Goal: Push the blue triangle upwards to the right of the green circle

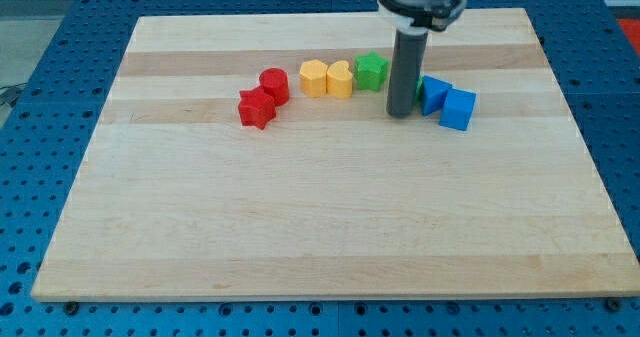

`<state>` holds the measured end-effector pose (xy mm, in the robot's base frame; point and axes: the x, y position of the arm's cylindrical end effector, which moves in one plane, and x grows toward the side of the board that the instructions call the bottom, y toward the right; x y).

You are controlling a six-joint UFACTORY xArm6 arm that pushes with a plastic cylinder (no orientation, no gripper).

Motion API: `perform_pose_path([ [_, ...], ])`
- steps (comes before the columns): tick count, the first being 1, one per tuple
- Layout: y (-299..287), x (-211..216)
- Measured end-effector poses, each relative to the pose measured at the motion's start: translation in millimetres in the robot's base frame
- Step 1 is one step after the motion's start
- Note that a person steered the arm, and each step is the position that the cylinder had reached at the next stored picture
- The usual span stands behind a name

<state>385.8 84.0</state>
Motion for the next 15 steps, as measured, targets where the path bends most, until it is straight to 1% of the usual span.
perform_pose_path([
  [2,0.0,-2.3],
  [3,-0.1,38.1],
  [4,4.7,87.3],
  [5,35.1,88.2],
  [6,39.5,69.0],
  [7,38.1,69.0],
  [9,33.3,51.4],
  [10,46.5,27.3],
  [13,41.7,24.4],
  [14,21.0,34.9],
  [15,17.8,17.7],
])
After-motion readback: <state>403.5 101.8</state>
